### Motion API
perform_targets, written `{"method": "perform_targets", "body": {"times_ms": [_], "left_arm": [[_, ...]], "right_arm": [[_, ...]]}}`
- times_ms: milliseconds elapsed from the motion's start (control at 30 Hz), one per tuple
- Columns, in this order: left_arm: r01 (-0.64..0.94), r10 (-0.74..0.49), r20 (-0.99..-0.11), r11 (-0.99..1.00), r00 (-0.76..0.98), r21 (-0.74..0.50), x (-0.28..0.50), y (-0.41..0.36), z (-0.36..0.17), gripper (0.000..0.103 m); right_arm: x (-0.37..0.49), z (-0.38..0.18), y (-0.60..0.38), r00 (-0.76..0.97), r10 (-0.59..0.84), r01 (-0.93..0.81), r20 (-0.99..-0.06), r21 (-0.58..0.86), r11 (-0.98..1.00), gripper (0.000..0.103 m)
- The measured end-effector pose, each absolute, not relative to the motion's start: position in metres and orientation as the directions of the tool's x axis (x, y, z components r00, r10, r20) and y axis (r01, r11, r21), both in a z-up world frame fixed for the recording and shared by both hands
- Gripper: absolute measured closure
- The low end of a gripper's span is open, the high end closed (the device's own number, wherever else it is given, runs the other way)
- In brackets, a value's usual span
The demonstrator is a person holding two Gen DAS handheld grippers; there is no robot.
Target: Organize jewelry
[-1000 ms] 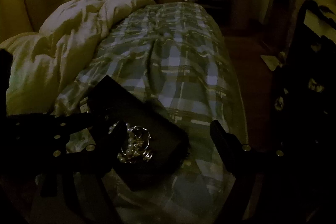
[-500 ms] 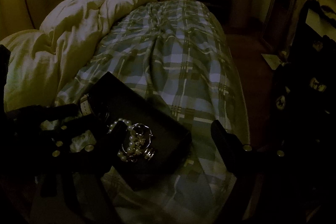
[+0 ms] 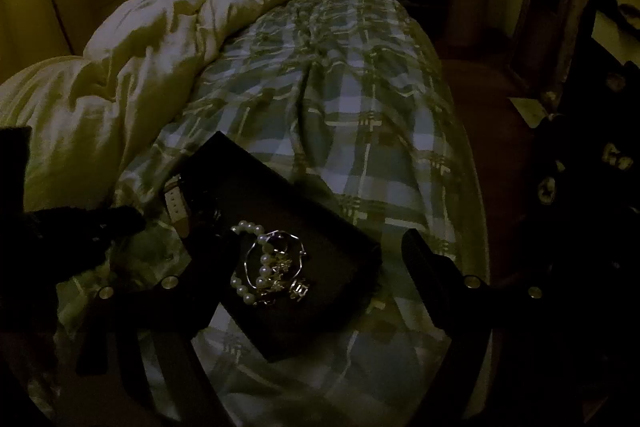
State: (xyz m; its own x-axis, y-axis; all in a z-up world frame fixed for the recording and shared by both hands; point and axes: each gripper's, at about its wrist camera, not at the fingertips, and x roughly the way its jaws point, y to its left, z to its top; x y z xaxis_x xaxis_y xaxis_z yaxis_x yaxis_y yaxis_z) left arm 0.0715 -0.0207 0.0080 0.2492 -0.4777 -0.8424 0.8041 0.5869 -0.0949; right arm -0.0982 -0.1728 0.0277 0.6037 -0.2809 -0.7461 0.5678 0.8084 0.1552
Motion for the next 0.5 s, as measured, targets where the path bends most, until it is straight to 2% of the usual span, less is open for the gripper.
{"method": "perform_targets", "body": {"times_ms": [67, 167, 333, 500], "left_arm": [[0.825, -0.459, -0.857, 0.560, 0.233, -0.076, 0.065, -0.028, -0.001, 0.087], [0.846, -0.421, -0.879, 0.532, 0.226, -0.037, 0.058, -0.037, -0.015, 0.090], [0.844, -0.338, -0.906, 0.535, 0.254, 0.037, 0.058, -0.043, -0.038, 0.091], [0.847, -0.338, -0.910, 0.531, 0.240, 0.026, 0.061, -0.043, -0.043, 0.091]], "right_arm": [[-0.098, 0.027, -0.172, 0.606, -0.274, 0.564, -0.747, 0.161, 0.810, 0.021], [-0.096, 0.027, -0.167, 0.608, -0.266, 0.555, -0.748, 0.160, 0.817, 0.021], [-0.094, 0.025, -0.164, 0.608, -0.255, 0.543, -0.752, 0.160, 0.824, 0.021], [-0.093, 0.024, -0.164, 0.607, -0.248, 0.540, -0.755, 0.163, 0.826, 0.021]]}}
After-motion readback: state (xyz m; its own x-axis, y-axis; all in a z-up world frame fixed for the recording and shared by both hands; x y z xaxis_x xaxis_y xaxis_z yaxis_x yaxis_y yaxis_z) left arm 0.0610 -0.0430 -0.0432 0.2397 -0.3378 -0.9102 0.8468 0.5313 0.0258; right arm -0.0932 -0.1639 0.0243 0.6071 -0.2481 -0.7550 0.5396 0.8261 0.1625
